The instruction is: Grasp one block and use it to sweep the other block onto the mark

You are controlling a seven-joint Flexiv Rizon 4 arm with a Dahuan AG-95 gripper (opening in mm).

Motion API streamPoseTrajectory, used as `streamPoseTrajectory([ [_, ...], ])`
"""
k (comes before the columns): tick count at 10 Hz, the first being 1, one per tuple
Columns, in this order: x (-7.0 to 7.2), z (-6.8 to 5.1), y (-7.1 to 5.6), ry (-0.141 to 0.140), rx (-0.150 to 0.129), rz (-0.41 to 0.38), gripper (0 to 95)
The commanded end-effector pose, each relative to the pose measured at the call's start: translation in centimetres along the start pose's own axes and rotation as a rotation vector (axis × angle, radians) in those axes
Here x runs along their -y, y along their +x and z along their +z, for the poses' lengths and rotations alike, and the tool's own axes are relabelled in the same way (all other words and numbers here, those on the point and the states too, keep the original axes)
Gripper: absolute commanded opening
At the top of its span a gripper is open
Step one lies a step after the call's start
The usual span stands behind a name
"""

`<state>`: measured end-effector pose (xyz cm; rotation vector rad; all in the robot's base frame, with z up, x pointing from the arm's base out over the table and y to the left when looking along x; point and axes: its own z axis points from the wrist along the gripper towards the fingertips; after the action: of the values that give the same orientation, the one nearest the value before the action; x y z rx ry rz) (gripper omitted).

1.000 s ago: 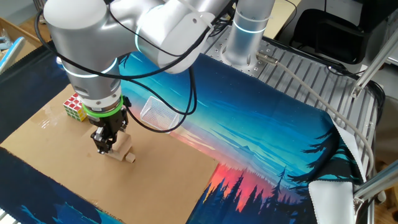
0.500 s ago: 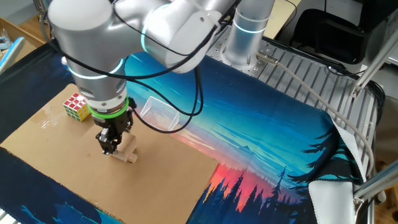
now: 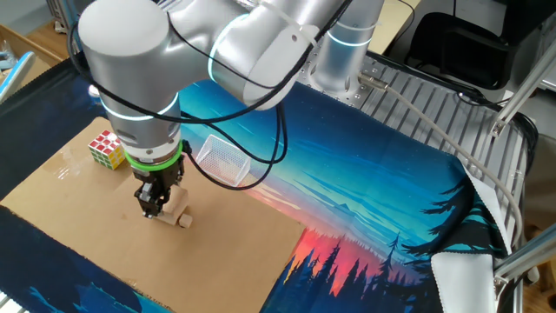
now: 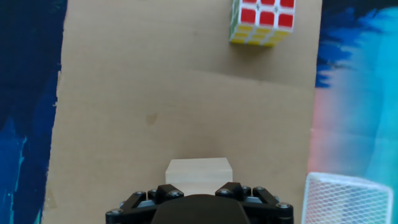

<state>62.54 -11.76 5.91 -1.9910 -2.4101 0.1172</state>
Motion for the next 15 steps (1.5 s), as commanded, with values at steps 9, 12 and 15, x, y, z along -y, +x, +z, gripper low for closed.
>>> streamPoseTrajectory([
  [9, 1.4, -3.5, 4.1, 0.007, -0.069, 0.053, 0.0],
  [12, 1.4, -3.4, 5.6, 0.000, -0.075, 0.073, 0.0],
  [15, 1.3, -2.8, 7.6, -0.003, -0.075, 0.092, 0.0],
])
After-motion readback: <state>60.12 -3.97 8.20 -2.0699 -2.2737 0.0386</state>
